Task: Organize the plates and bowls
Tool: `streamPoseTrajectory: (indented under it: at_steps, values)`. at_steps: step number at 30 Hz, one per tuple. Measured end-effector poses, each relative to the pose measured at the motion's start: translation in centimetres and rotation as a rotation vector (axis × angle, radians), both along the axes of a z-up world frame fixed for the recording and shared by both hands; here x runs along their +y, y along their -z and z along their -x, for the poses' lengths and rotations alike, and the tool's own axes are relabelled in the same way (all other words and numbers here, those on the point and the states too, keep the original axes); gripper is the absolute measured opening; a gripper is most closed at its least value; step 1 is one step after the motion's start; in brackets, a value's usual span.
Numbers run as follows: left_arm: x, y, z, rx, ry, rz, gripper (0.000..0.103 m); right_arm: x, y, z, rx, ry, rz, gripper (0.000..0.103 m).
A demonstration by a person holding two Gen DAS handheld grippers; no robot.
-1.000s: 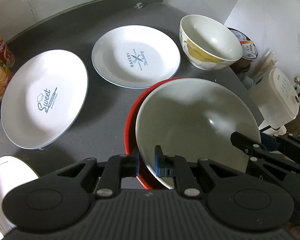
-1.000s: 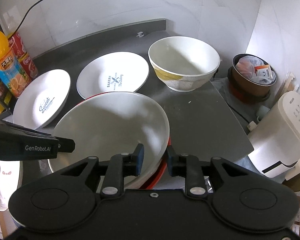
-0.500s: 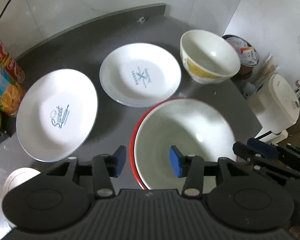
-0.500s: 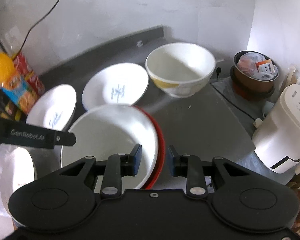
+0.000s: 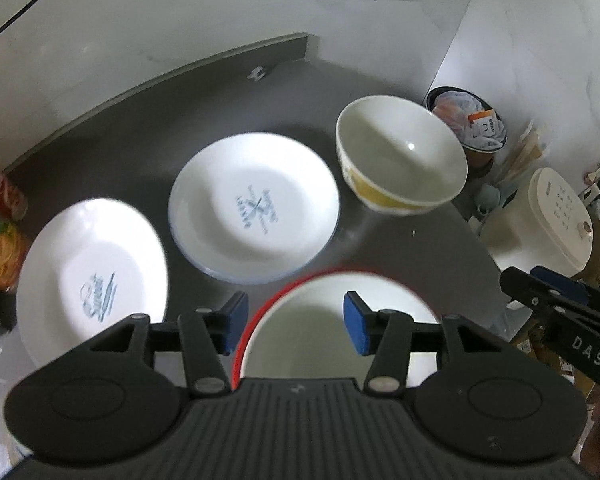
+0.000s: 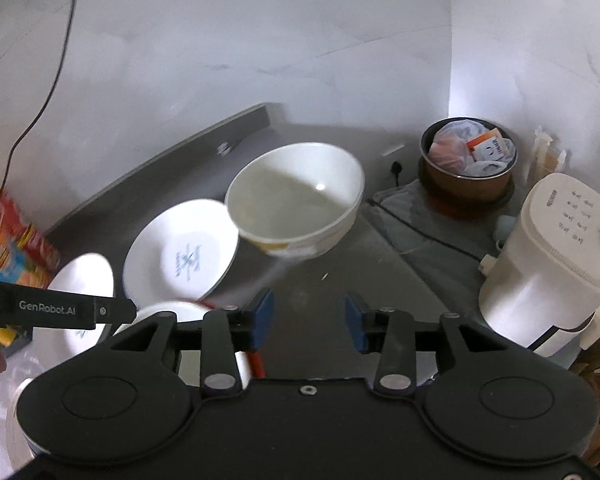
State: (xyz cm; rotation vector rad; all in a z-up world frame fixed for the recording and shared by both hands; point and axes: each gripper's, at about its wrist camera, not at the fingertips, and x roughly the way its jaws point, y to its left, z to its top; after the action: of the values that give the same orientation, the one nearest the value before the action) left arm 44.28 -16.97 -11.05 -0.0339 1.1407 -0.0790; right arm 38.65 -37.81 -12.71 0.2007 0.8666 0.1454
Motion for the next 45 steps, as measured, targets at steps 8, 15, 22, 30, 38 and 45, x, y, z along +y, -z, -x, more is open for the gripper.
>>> streamPoseTrajectory:
  at_steps: [8,15,22,30,38,45]
  values:
    - [-2.0,1.1,-4.8,-0.008,0.026,0.011,0.051,-1.8,0.6,-3.4,-0.009,0.065,-0.021,0.042]
    - [-3.2,2.6,-9.2,-0.01,0.013,0.023,0.051,-2.7,1.9,-7.2,-0.001,0.094,-0.023,0.042]
    - [-4.9,4.5,-12.5,0.006,0.01,0.05,0.05,-3.4,3.8,-10.5,0.033,0.115,-0.038,0.042]
    - [-5.4,6.5,-14.6,0.021,-0.013,0.068,0.041,-2.9,6.2,-12.4,0.084,0.126,-0.057,0.039]
    - [-5.4,8.6,-15.7,0.057,-0.014,0.122,0.009,-2.8,8.0,-13.1,0.109,0.13,-0.109,0.018]
    - [-5.1,7.6,-15.1,0.033,-0.004,0.157,0.009,-2.5,7.0,-12.7,0.101,0.14,-0.111,0.014]
